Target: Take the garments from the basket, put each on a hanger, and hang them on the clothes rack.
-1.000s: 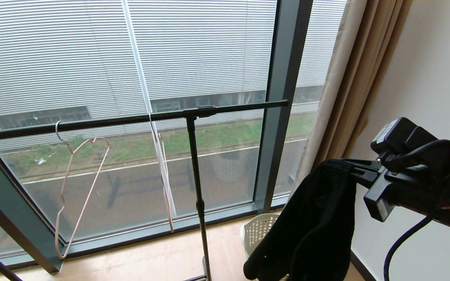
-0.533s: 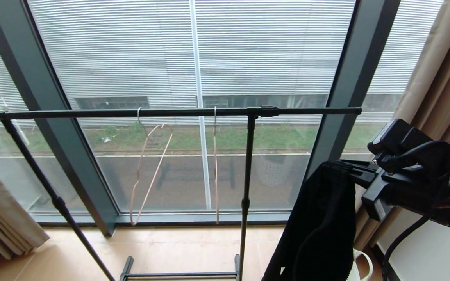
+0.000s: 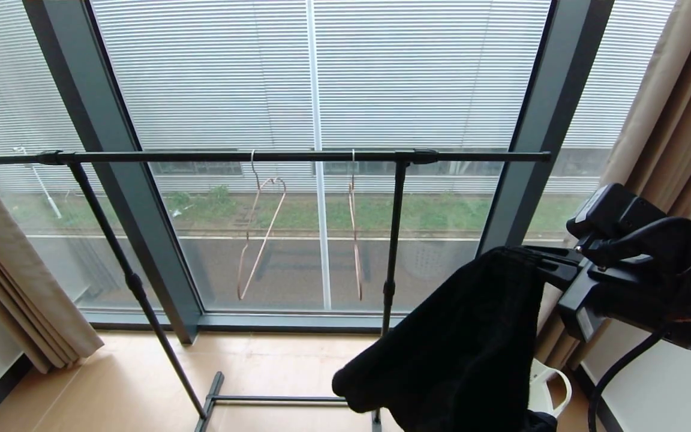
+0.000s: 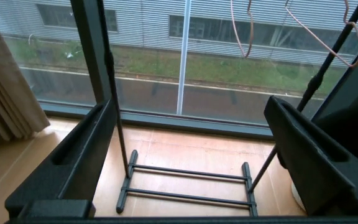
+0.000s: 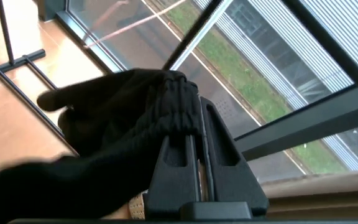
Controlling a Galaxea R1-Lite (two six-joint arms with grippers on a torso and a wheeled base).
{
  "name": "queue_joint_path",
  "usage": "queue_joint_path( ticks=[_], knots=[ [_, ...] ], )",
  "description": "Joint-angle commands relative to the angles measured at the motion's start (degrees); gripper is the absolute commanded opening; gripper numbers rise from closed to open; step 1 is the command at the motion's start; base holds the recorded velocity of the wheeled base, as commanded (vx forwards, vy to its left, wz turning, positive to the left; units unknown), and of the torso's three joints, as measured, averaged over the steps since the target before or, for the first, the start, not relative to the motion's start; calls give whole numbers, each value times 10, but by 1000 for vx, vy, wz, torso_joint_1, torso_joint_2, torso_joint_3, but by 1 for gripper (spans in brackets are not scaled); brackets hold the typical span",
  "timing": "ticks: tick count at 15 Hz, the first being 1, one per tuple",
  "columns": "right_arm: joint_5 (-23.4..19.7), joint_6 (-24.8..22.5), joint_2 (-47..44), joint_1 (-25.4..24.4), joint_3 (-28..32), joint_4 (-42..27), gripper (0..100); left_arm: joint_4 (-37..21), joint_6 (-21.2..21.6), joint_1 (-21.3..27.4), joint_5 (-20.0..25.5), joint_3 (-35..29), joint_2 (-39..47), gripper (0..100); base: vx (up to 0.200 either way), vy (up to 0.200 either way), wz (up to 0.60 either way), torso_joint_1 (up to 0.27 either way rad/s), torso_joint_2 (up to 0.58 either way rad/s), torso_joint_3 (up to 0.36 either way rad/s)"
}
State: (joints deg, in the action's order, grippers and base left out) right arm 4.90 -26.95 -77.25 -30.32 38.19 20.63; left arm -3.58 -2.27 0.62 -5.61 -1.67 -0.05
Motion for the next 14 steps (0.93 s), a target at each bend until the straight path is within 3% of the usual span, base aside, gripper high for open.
queue_joint_path(
  ticks=[1, 12, 14],
  knots=[
    [0, 0, 0, 0, 0, 0, 0, 0, 0, 0, 0, 0, 0, 100, 0, 200, 0, 2, -12, 2],
    [-1, 0, -1, 0, 0, -1, 0, 0, -1, -1, 1, -1, 0, 100, 0, 200, 0, 6, 3, 1],
    [-1, 0, -3, 0, -5, -1, 0, 0, -1, -1, 4, -1, 0, 100, 0, 0, 0, 0, 0, 0]
  ],
)
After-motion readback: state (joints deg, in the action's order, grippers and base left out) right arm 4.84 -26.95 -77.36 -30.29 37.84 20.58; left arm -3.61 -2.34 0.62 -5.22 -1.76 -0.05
